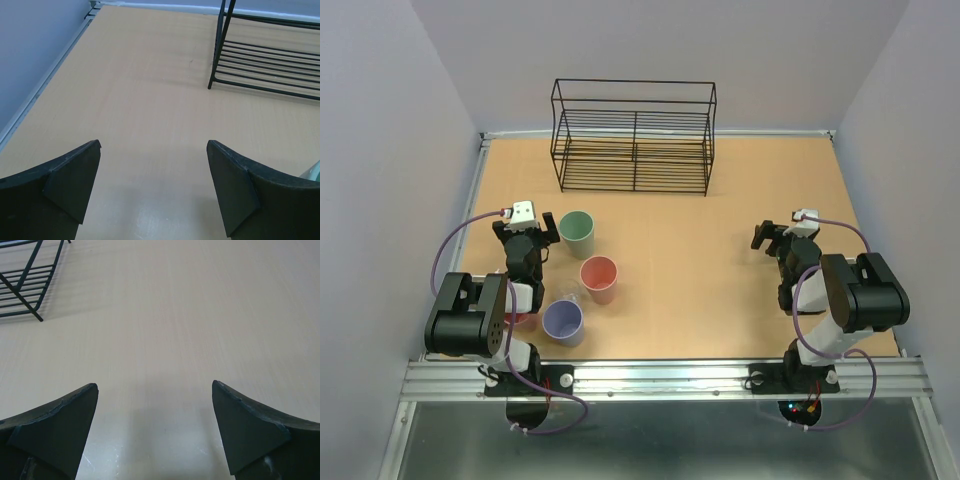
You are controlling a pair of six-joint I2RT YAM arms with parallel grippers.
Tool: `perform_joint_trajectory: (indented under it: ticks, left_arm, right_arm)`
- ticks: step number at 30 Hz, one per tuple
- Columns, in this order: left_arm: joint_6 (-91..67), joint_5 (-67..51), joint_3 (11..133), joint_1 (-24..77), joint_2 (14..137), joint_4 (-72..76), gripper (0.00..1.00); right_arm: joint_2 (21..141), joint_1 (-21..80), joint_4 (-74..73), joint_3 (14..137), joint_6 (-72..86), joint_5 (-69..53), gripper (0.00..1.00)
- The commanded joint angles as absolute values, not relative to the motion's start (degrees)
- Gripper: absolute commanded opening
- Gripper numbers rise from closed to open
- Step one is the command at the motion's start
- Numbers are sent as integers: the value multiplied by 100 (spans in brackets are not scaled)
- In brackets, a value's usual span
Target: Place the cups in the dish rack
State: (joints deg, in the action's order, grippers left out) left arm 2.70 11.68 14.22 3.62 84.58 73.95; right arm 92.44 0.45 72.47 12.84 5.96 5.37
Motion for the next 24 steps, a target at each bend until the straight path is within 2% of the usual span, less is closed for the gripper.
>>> perform_joint_trajectory:
  ticks: [1,17,20,24]
  left_arm:
    - [299,1230,1389,325,8332,8824,99]
    - [299,1230,1389,325,8332,8824,99]
    - [299,1230,1380,325,8332,8833,99]
    - [299,1230,1389,325,8332,8824,99]
  right_arm:
    - [9228,62,7611,1318,501,492,100]
    - [9176,61,7594,1362,562,684,100]
    - [8738,62,6937,1520,826,1387,100]
    - [8140,62,5034,2231,817,1161,100]
